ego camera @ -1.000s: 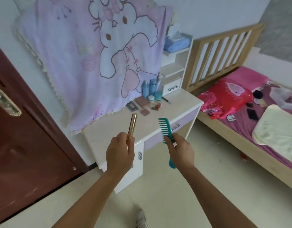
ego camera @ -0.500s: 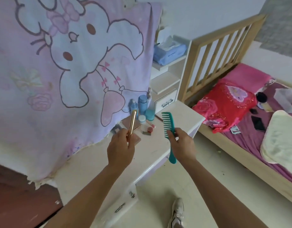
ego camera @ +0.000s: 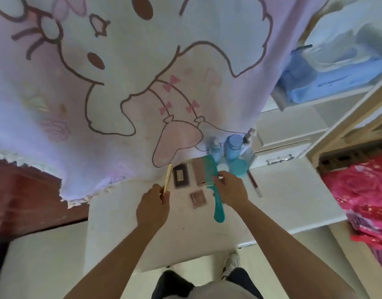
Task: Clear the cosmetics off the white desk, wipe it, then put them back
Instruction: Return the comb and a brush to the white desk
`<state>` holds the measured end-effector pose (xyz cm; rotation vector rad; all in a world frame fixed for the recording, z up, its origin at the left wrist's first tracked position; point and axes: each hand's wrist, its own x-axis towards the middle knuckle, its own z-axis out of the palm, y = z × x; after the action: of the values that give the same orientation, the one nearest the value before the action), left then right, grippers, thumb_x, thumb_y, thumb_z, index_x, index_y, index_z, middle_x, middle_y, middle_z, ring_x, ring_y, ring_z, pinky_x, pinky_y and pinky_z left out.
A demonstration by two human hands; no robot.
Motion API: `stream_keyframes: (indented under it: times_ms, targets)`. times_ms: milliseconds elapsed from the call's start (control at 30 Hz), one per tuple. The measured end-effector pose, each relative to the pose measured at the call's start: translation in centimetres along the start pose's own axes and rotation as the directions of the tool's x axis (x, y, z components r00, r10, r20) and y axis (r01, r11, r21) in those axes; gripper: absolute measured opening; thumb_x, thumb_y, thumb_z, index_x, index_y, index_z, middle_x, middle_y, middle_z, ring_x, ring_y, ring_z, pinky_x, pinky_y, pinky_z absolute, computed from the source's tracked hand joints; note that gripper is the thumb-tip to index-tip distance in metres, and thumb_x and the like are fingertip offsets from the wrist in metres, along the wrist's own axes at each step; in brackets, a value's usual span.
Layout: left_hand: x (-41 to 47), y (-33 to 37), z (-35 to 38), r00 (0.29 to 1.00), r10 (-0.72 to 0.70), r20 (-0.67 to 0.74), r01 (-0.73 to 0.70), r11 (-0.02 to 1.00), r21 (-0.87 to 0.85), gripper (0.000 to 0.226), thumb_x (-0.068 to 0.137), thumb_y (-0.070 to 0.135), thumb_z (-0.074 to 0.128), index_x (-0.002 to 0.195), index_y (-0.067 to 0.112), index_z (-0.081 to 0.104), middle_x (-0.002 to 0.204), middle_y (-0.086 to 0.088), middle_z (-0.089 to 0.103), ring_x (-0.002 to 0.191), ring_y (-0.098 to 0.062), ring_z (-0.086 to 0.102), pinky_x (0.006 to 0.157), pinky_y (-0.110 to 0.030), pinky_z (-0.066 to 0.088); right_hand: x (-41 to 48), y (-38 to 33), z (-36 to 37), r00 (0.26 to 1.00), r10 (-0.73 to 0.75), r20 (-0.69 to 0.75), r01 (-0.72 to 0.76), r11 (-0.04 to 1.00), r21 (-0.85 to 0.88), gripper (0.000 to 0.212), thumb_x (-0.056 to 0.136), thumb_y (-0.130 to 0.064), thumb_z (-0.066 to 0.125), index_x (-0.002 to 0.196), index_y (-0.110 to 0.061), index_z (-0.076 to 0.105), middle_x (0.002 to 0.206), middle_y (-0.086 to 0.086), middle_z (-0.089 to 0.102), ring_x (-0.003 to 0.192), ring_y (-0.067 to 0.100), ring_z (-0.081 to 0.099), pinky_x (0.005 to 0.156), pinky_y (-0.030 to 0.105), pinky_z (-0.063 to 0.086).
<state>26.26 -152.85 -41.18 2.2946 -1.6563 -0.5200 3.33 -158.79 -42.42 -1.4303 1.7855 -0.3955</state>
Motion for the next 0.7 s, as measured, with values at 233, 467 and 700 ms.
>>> stream_keyframes:
  times_ms: [233, 467, 700]
  targets:
    - [1.7, -2.4, 5.1, 0.943, -0.303, 0.140, 0.313, 0.948, -0.059, 0.023, 0.095, 0.039, 0.054, 0.101, 0.018, 0.060, 0.093, -0.002, 0.056, 0.081, -0.023, 0.058, 0.070, -0.031, 0.044, 4.3, 1.2, 4.3, 0.980, 0.108, 0.169, -0.096, 0.992, -0.078, 0.028, 0.102, -0.025, 0.038, 0.113, -0.015, 0.062, 0.102, 0.007, 0.070, 0.090, 0.026, 0.063, 0.068, 0.030, 0.046]
    - [4.3, -4.8, 9.6, 0.902, -0.326, 0.284, 0.338, 0.941, 0.007, 0.026, 0.098, 0.039, 0.048, 0.104, 0.016, 0.058, 0.095, -0.002, 0.058, 0.080, -0.022, 0.060, 0.065, -0.032, 0.046, 7.3, 0.7, 7.1, 0.971, 0.204, 0.126, -0.211, 0.977, 0.041, 0.026, 0.102, -0.018, 0.043, 0.109, -0.008, 0.066, 0.101, 0.010, 0.069, 0.090, 0.027, 0.065, 0.072, 0.032, 0.050]
    - [6.4, -5.5, 10.7, 0.899, -0.319, 0.300, 0.327, 0.945, 0.025, 0.026, 0.097, 0.040, 0.049, 0.099, 0.015, 0.055, 0.090, -0.003, 0.062, 0.078, -0.022, 0.060, 0.061, -0.033, 0.047, 8.7, 0.1, 8.4, 0.969, 0.244, 0.023, -0.245, 0.963, 0.108, 0.027, 0.101, -0.016, 0.045, 0.119, -0.014, 0.065, 0.103, 0.005, 0.069, 0.084, 0.018, 0.059, 0.073, 0.027, 0.044]
